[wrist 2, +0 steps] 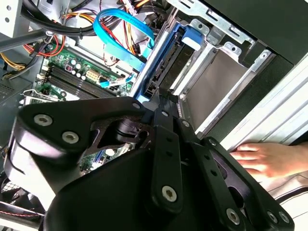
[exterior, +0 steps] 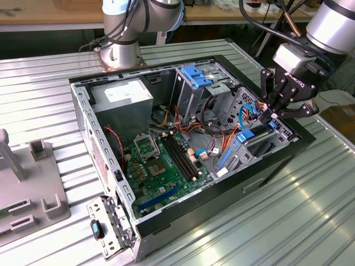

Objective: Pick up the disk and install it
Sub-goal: 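Insert the disk into the insertion slot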

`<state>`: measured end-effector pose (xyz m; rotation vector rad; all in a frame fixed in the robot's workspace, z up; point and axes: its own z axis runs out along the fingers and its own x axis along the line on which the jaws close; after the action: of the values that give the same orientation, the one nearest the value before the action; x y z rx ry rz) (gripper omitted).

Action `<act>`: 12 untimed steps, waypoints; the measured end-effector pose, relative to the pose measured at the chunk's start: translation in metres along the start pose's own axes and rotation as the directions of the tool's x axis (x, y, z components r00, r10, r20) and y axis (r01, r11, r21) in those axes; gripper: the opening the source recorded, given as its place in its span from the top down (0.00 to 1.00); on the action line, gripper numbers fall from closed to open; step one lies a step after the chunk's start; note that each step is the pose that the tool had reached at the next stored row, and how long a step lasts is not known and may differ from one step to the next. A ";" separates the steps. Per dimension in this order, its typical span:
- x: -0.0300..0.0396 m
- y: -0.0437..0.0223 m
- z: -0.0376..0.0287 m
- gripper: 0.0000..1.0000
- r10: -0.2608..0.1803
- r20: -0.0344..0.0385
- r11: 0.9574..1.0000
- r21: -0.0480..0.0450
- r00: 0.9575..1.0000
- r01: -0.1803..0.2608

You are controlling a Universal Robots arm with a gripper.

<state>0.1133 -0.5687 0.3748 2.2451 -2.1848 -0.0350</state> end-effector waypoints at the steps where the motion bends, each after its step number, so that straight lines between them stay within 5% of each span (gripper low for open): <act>1: 0.0000 0.0000 0.0000 0.89 0.000 0.000 1.000 0.000 1.000 0.000; 7: 0.0002 -0.0002 0.0082 0.89 0.000 0.000 1.000 0.000 1.000 0.000; 12: 0.0004 -0.0066 0.0238 0.89 0.000 0.000 1.000 0.000 1.000 0.000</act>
<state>0.1194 -0.5688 0.3509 2.2451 -2.1853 -0.0355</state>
